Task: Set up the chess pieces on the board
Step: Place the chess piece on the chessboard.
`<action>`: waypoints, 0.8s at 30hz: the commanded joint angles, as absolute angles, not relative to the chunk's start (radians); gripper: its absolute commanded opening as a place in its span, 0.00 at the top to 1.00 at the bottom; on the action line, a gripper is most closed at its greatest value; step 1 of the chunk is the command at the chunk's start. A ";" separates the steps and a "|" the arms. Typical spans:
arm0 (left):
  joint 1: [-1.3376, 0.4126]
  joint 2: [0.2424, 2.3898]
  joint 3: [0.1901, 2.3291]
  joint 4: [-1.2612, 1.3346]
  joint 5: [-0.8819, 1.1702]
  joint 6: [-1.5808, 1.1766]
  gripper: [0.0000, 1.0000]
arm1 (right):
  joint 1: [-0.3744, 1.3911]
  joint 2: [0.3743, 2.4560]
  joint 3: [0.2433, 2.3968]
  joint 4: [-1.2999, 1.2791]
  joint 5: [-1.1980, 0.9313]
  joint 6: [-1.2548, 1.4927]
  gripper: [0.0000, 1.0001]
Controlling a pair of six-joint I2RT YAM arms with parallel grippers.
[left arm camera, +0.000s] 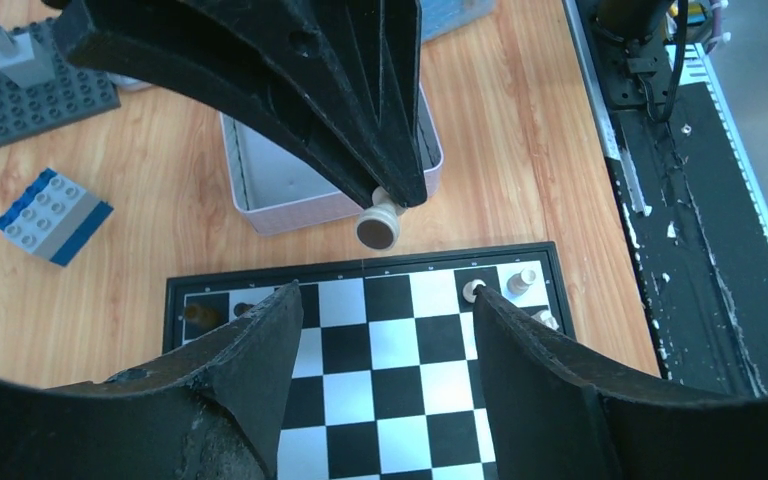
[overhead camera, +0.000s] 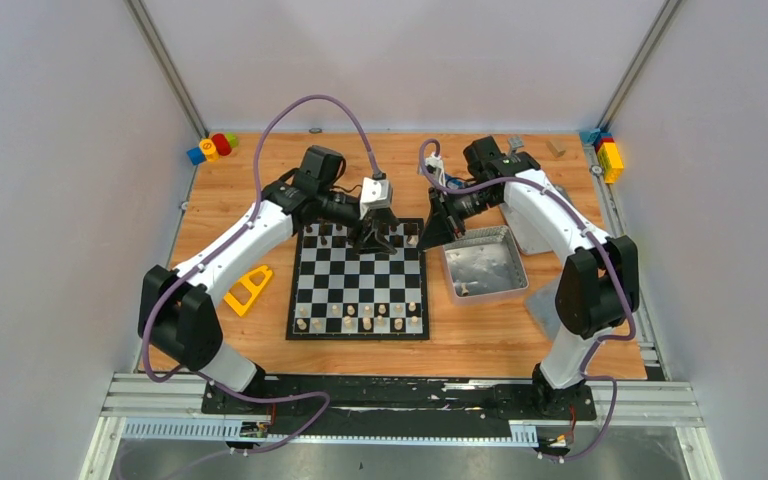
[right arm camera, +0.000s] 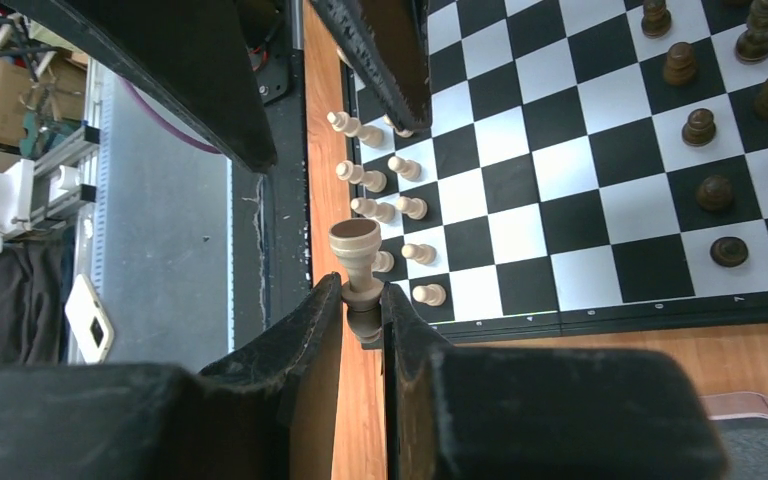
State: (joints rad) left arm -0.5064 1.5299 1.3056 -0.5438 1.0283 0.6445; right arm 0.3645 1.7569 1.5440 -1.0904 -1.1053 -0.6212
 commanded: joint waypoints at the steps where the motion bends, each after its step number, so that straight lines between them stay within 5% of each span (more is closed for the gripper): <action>1: -0.539 1.537 1.328 -0.497 1.054 0.707 0.30 | 0.370 1.761 1.577 -1.108 -1.192 -0.622 1.00; 24: -0.607 1.571 1.358 -0.497 1.029 0.731 0.48 | 0.384 1.753 1.561 -1.107 -1.194 -0.606 1.00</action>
State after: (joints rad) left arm -0.5980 1.5703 1.3167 -0.4923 1.0157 0.7021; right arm 0.3786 1.7618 1.5440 -1.1080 -1.1530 -0.5995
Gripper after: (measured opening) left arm 0.545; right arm 0.181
